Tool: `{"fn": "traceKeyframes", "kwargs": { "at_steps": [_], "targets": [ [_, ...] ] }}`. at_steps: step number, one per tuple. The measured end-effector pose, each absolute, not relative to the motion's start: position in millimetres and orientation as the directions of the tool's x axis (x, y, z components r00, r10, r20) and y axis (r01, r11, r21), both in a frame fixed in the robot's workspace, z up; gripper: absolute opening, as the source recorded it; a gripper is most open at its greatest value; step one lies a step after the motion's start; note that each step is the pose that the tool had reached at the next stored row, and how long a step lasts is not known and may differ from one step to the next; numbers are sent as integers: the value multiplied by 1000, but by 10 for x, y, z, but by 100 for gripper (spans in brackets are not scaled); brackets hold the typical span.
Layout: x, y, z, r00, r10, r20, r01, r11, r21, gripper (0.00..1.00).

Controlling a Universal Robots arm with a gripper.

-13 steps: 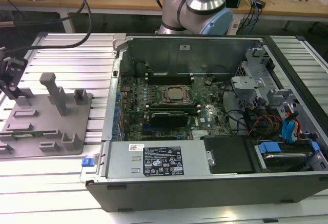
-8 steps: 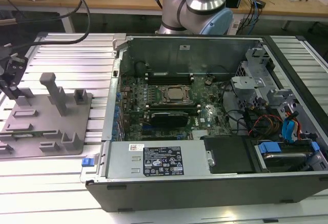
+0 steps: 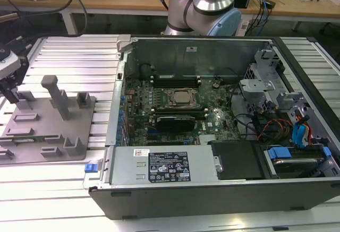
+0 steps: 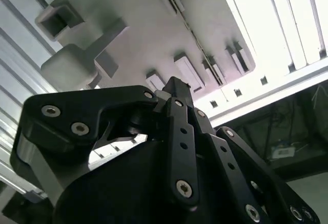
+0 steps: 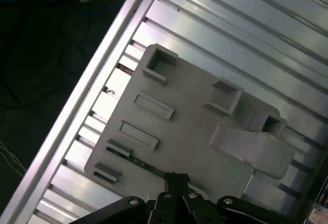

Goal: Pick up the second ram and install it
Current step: 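Pick up the second ram and move it above second insertion slot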

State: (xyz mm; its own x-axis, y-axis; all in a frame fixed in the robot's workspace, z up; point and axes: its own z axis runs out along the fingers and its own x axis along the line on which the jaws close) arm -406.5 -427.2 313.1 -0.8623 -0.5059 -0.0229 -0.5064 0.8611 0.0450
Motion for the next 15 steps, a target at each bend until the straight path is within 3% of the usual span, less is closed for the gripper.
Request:
{"fn": "traceKeyframes", "kwargs": {
  "at_steps": [5,15],
  "targets": [
    [-4064,-4272,3125,-813,-582,-23,-583,812,45,8],
    [-4065,-4272,3101,-581,-814,-23,-814,580,45,8]
  ]
}}
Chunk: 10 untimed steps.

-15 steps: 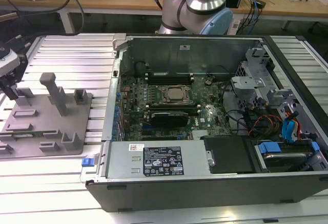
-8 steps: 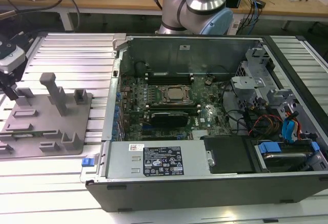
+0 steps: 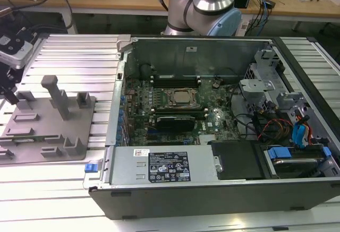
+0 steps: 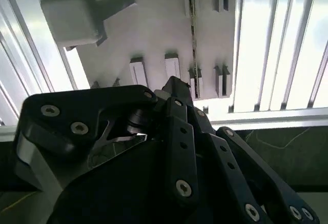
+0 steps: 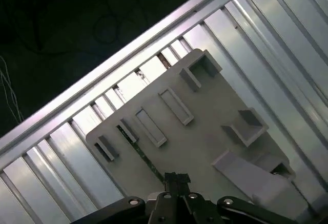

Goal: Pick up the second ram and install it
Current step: 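Pick up the second ram and move it above second insertion slot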

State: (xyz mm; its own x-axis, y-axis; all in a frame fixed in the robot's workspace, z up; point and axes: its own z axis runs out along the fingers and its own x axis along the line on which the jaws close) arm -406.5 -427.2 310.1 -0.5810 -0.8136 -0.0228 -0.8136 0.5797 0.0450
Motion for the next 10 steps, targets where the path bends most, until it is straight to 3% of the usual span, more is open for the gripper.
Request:
{"fn": "traceKeyframes", "kwargs": {
  "at_steps": [3,10],
  "targets": [
    [-4065,-4272,3091,-466,-885,-23,-885,464,45,8],
    [-4064,-4272,3079,-316,-948,-23,-948,315,45,8]
  ]
}}
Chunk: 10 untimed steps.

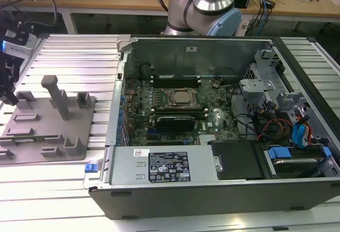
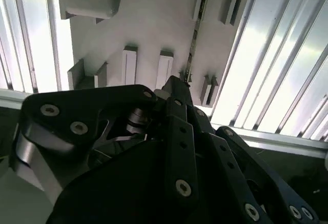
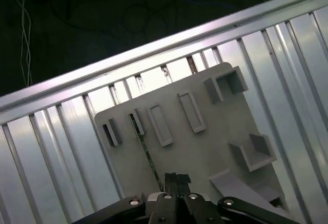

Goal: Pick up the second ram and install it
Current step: 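Pick up the second ram and move it above second insertion slot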

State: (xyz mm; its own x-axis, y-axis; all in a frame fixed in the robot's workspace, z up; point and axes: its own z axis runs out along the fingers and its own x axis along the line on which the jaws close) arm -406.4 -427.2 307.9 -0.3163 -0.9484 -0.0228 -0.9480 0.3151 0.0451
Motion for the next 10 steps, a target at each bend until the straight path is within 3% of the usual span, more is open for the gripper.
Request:
{"fn": "traceKeyframes", "kwargs": {
  "at_steps": [10],
  "targets": [
    [-4064,-4272,3056,-76,-997,-23,-996,74,45,8]
  ]
}}
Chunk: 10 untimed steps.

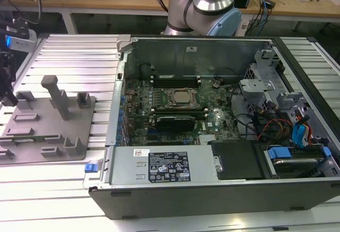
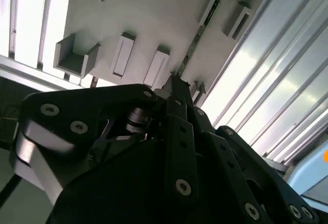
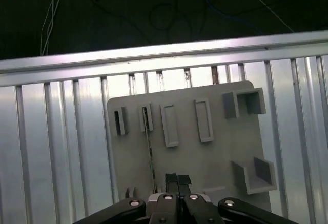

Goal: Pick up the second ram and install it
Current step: 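Pick up the second ram and move it above second insertion slot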

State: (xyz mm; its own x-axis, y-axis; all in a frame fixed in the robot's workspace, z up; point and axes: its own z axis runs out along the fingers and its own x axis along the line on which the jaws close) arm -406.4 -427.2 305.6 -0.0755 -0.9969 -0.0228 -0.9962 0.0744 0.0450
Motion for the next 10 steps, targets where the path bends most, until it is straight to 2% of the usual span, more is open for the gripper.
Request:
{"fn": "traceKeyframes", "kwargs": {
  "at_steps": [4,10],
  "targets": [
    [-4067,-4272,3055,-66,-998,-23,-997,65,45,8],
    [-4097,-4297,2961,-65,-998,-24,-998,64,22,8]
  ]
}}
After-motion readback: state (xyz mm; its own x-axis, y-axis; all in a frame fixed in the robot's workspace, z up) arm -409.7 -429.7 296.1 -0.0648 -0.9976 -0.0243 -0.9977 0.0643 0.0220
